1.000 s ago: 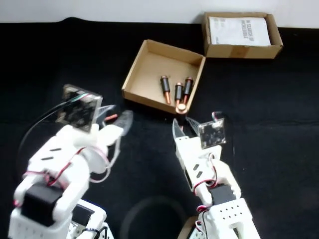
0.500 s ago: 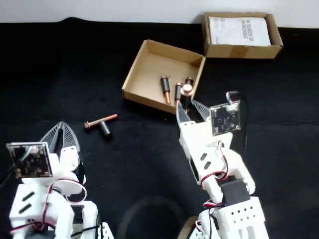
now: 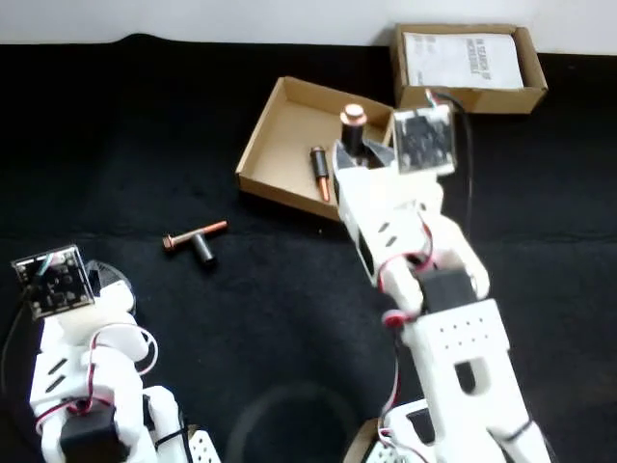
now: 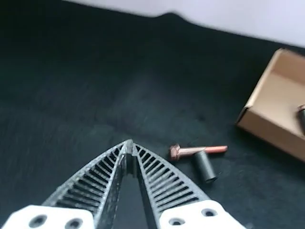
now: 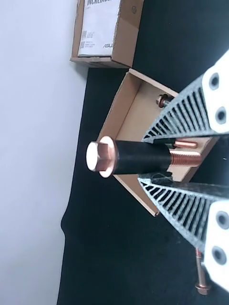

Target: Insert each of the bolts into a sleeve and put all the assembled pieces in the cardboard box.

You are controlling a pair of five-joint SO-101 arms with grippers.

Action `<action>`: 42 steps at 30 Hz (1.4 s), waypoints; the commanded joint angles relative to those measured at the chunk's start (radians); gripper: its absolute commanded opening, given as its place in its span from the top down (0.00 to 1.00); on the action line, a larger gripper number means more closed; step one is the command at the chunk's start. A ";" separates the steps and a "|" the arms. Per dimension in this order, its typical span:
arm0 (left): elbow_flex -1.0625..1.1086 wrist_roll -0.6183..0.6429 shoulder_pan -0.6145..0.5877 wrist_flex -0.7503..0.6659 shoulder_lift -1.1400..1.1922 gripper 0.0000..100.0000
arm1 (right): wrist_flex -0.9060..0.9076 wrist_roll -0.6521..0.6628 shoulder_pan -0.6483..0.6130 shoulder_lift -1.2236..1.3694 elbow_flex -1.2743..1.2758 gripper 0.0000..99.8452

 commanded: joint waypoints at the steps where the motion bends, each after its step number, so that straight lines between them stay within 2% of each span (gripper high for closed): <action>1: 0.062 -0.006 -0.051 -0.005 -0.004 0.99 | 0.001 -0.011 0.007 0.119 -0.162 0.99; 14: 0.288 -0.006 -0.174 -0.009 -0.005 0.99 | 0.002 -0.011 0.005 0.619 -0.547 0.99; 19: 0.361 -0.006 -0.303 -0.135 -0.005 0.99 | 0.021 -0.008 0.005 0.803 -0.717 0.99; 25: 0.467 -0.006 -0.424 -0.341 -0.004 0.99 | 0.173 -0.006 -0.004 1.067 -0.998 0.99; 36: 0.466 -0.003 -0.435 -0.336 -0.004 0.99 | 0.472 0.002 -0.015 1.529 -1.547 0.99; 42: 0.466 -0.003 -0.435 -0.265 -0.004 0.99 | 0.700 0.195 -0.070 1.713 -1.727 0.99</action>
